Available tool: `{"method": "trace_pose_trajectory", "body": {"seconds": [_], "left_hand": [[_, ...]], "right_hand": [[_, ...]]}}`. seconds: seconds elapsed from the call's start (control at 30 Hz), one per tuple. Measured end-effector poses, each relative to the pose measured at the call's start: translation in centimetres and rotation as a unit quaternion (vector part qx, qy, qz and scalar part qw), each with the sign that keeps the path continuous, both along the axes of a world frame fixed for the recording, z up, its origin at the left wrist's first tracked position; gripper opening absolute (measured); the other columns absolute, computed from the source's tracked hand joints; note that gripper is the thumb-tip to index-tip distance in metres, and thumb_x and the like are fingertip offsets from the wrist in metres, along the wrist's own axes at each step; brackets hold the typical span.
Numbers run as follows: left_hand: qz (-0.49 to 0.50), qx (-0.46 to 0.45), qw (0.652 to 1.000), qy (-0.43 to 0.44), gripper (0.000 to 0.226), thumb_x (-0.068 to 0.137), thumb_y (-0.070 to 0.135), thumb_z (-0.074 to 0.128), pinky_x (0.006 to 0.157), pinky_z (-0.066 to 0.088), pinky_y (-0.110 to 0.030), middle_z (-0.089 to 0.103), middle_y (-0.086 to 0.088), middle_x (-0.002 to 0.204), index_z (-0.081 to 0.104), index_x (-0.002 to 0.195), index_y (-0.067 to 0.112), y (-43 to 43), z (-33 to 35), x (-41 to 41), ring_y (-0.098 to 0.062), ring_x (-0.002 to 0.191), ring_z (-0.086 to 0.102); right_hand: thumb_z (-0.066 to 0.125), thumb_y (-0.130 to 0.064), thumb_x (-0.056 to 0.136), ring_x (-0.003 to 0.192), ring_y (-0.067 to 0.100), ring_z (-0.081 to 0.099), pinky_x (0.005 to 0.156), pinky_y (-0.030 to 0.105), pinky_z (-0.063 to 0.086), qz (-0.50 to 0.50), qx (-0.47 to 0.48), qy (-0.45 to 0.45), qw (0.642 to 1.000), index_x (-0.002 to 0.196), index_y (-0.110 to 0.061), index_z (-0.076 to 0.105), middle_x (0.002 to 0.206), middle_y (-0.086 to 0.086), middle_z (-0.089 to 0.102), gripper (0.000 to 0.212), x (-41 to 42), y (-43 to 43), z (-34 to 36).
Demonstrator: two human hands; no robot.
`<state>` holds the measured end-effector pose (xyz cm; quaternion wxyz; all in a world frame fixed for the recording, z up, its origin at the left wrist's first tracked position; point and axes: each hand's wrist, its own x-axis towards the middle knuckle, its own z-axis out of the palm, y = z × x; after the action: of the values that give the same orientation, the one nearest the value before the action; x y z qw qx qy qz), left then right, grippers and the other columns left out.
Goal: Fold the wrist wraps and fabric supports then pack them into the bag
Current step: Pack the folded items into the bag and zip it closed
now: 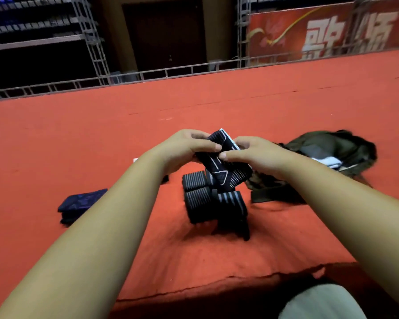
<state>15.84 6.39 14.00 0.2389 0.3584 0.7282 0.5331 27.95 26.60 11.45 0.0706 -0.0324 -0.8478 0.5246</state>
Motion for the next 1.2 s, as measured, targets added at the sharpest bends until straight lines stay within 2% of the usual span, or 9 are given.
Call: {"method": "trace_pose_trajectory", "body": {"seconds": [0.17,0.3,0.4,0.57,0.63,0.77,0.87,1.0,1.2], "left_hand": [[-0.034,-0.045,0.998,0.039,0.035,0.086,0.037,0.086,0.082,0.045,-0.039,0.079,-0.007,0.100,0.081,0.114,0.017,9.2,-0.1,1.7,-0.018,0.086,0.067],[-0.047,-0.032,0.998,0.040,0.039,0.100,0.050,0.070,0.080,0.056,-0.031,0.080,0.000,0.101,0.080,0.114,0.014,15.5,-0.2,3.4,-0.010,0.087,0.071],[0.028,-0.028,0.993,0.110,0.052,0.103,0.061,0.058,0.088,0.059,-0.039,0.079,0.001,0.101,0.080,0.104,0.014,19.7,-1.1,3.0,-0.017,0.090,0.072],[0.045,-0.210,0.904,0.370,0.026,0.093,0.038,0.071,0.073,0.048,-0.032,0.075,-0.009,0.091,0.079,0.084,0.016,23.7,-3.2,1.6,-0.033,0.093,0.067],[0.029,-0.284,0.874,0.393,0.021,0.084,0.032,0.071,0.066,0.050,-0.032,0.069,-0.007,0.077,0.075,0.072,0.015,24.6,-3.8,1.2,-0.037,0.086,0.067],[-0.024,-0.370,0.846,0.383,0.032,0.079,0.014,0.058,0.079,0.062,-0.040,0.078,-0.008,0.098,0.083,0.099,0.016,25.6,-4.2,0.9,-0.034,0.095,0.071],[-0.003,-0.339,0.858,0.387,0.033,0.090,0.002,0.051,0.070,0.054,-0.036,0.071,-0.015,0.105,0.075,0.113,0.007,25.8,-4.2,0.6,-0.039,0.100,0.066],[0.035,-0.272,0.897,0.346,0.074,0.092,-0.002,0.043,0.091,0.046,-0.033,0.043,-0.016,0.152,0.037,0.165,0.014,25.3,-4.0,-0.2,-0.038,0.132,0.053],[0.091,-0.152,0.961,0.214,0.070,0.094,0.000,0.048,0.099,0.051,-0.032,0.056,-0.003,0.153,0.048,0.158,0.027,24.4,-4.0,-1.3,-0.027,0.136,0.056]], "right_hand": [[0.084,-0.037,0.089,0.104,0.031,0.079,0.090,0.045,0.056,-0.067,-0.028,-0.003,0.997,0.113,-0.021,0.078,0.107,0.006,0.082,0.030,4.1,8.0,-0.2],[0.080,-0.031,0.094,0.097,0.023,0.080,0.078,0.028,0.060,-0.110,-0.049,0.002,0.993,0.114,-0.015,0.078,0.105,0.005,0.083,0.026,6.9,12.8,-0.2],[0.080,-0.033,0.094,0.101,0.032,0.080,0.092,0.043,0.061,-0.156,-0.085,0.021,0.984,0.115,-0.014,0.079,0.105,0.010,0.083,0.028,7.7,16.4,-1.0],[0.081,-0.031,0.093,0.103,0.039,0.078,0.106,0.059,0.056,-0.196,-0.183,0.040,0.963,0.105,-0.014,0.083,0.109,0.019,0.081,0.021,8.1,21.6,-3.3],[0.082,-0.035,0.092,0.107,0.041,0.077,0.108,0.062,0.053,-0.201,-0.215,0.052,0.954,0.110,-0.011,0.081,0.114,0.020,0.079,0.030,7.7,22.9,-4.2],[0.073,-0.026,0.100,0.101,0.036,0.077,0.102,0.055,0.058,-0.200,-0.268,0.078,0.939,0.115,-0.007,0.076,0.120,0.025,0.076,0.024,6.6,23.9,-5.3],[0.071,-0.023,0.100,0.105,0.036,0.076,0.104,0.054,0.057,-0.178,-0.291,0.090,0.936,0.114,-0.005,0.077,0.118,0.023,0.077,0.024,5.4,24.0,-5.4],[0.072,-0.025,0.095,0.103,0.036,0.076,0.097,0.050,0.062,-0.138,-0.327,0.094,0.930,0.117,-0.002,0.074,0.115,0.023,0.077,0.032,3.5,23.4,-5.2],[0.063,-0.022,0.106,0.103,0.035,0.076,0.088,0.045,0.064,-0.112,-0.309,0.029,0.944,0.128,0.007,0.068,0.119,0.027,0.075,0.038,0.1,20.7,-5.7]]}}
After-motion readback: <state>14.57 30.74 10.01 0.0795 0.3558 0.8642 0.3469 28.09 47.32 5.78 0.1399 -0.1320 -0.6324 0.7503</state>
